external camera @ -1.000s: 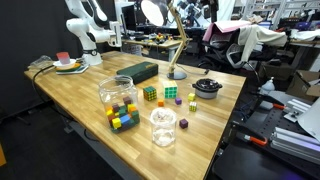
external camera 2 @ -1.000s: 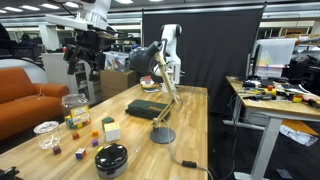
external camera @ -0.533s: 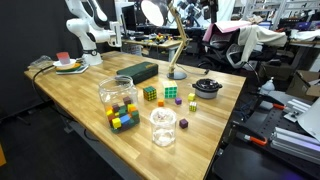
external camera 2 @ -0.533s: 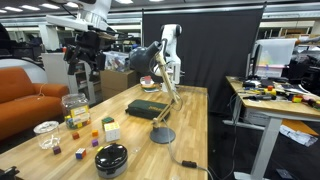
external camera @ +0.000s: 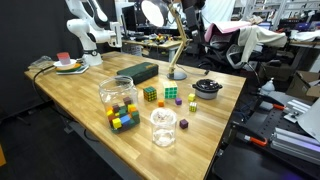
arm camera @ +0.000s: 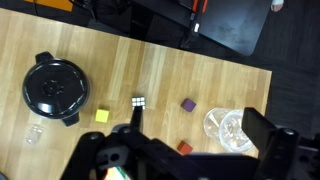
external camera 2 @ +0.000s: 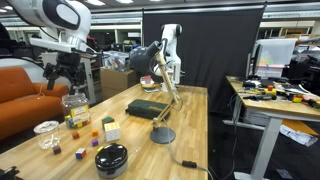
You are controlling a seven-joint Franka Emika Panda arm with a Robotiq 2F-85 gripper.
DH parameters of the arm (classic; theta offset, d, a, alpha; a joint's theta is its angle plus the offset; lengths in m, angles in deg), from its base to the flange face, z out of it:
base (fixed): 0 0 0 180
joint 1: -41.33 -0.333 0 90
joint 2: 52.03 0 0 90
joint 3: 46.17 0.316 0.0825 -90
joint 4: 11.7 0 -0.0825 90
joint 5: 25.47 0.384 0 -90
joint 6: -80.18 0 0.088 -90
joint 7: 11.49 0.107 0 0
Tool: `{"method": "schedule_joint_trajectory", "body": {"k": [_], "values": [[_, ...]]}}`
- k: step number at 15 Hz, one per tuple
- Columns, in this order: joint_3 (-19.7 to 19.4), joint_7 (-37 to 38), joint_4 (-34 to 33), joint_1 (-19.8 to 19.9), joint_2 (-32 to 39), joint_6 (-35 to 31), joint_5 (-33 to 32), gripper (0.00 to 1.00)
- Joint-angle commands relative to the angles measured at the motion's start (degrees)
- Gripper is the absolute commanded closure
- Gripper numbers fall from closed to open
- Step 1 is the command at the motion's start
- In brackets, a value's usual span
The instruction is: Take the lid off the glass jar
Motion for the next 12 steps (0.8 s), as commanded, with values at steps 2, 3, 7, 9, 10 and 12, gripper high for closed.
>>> {"method": "schedule_joint_trajectory", "body": {"k": [2,3,7,9,10,12], "values": [[3.42,-2.34,-1.59,-2.57,1.25,-0.86,2.41,0.0],[3.42,-0.12,-0.82,-2.36,1.43,-0.78,1.25,0.0],[3.71,-0.99,-1.47,-2.71,1.35,-0.8,1.58,0.0],[3.63,-1.2,-1.47,-2.62,1.36,-0.8,1.58,0.0],[3.64,-1.2,-1.47,-2.63,1.36,-0.8,1.59,0.0],[4.48,-0.61,-0.34,-3.37,1.29,-2.91,1.27,0.0]]}}
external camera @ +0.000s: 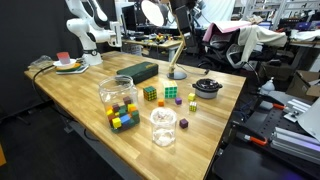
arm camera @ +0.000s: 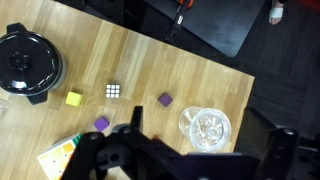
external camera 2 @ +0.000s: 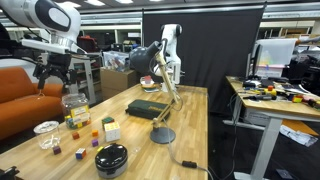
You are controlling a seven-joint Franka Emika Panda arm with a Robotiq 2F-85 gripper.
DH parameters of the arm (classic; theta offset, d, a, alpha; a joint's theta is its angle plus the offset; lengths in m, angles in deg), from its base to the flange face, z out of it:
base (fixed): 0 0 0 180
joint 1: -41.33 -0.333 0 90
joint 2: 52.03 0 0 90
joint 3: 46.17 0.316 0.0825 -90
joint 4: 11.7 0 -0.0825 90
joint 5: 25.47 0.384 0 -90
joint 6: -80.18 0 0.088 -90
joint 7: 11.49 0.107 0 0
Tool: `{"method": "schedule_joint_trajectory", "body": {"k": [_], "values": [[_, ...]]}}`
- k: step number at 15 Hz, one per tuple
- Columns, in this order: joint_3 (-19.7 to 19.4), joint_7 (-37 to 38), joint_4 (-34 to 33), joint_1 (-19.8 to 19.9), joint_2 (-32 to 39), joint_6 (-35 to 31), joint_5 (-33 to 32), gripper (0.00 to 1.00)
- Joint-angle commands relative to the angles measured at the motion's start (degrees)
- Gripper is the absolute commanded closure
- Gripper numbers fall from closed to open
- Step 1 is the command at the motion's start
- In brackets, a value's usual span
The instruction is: Take the lid off the glass jar
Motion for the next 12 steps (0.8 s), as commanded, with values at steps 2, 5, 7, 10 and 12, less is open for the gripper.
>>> {"method": "schedule_joint_trajectory", "body": {"k": [2,5,7,10,12], "values": [[2.25,1.12,2.57,-1.3,0.28,-4.38,0.36,0.0],[4.27,0.51,6.0,-3.05,0.73,-10.02,4.9,0.0],[5.52,-0.12,7.62,-4.22,1.55,-14.0,8.33,0.0],[6.86,-0.62,7.94,-5.23,3.97,-18.47,11.47,0.0],[6.98,0.82,7.66,-5.11,3.62,-16.35,9.61,0.0]]}}
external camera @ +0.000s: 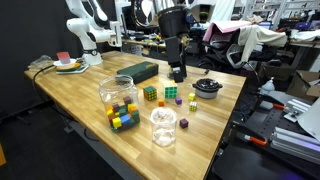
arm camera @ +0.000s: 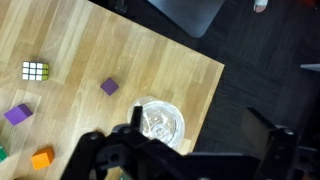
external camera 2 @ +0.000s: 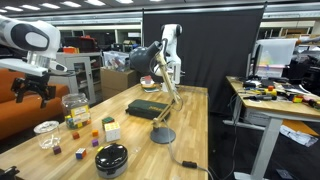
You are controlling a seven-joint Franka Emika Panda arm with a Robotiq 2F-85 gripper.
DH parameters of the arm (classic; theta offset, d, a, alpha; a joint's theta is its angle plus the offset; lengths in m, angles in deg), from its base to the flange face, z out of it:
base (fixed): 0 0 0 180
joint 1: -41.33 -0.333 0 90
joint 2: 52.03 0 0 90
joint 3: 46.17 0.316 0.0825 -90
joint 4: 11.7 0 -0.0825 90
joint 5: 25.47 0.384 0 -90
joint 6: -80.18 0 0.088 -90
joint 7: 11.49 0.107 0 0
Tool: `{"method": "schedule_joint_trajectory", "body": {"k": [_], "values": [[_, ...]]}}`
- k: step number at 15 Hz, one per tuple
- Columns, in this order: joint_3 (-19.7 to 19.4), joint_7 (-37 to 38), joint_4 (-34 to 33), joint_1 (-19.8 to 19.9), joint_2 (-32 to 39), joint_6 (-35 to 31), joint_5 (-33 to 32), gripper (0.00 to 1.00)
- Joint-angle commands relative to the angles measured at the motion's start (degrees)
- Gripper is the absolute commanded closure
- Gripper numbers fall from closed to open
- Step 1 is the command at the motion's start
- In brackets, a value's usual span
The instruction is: Take the lid off the glass jar
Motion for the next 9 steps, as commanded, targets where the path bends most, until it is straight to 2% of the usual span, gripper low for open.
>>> {"method": "schedule_joint_trajectory", "body": {"k": [1,5,9], "values": [[0.33,0.02,-0.09,0.34,0.05,0.14,-0.03,0.0],[0.28,0.02,-0.12,0.39,-0.06,0.17,-0.04,0.0],[-0.29,0.81,-0.33,0.82,1.68,-3.52,-4.39,0.0]]}}
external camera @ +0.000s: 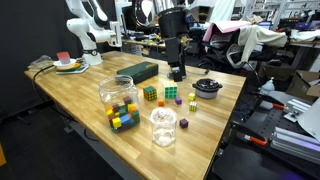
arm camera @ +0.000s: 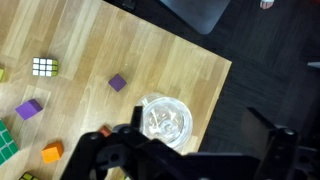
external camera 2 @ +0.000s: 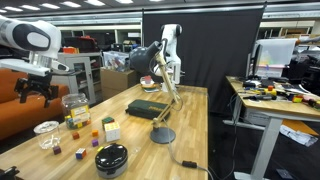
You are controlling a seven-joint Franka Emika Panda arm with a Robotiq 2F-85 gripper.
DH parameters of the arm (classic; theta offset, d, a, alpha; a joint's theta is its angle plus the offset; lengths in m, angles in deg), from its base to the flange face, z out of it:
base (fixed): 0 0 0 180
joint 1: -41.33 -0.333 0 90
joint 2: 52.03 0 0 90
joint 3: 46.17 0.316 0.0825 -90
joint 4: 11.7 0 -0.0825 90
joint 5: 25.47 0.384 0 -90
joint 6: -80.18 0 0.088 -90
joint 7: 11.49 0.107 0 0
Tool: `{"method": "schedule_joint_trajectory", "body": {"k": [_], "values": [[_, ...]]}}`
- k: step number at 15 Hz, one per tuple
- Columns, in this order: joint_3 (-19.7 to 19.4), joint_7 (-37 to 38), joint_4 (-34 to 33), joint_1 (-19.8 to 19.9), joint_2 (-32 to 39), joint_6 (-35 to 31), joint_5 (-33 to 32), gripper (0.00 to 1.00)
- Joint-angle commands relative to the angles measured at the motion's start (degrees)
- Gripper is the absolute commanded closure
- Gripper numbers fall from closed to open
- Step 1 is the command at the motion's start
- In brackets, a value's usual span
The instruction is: Take the lid off the glass jar
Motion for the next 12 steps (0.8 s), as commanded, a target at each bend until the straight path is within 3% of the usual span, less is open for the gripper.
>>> {"method": "schedule_joint_trajectory", "body": {"k": [1,6,12], "values": [[0.05,0.4,-0.23,0.54,2.51,-3.7,-3.53,0.0],[1.13,-0.42,-0.91,0.24,8.43,-8.05,-4.2,0.0],[2.8,-0.93,-4.1,0.2,13.46,-8.72,-5.64,0.0]]}}
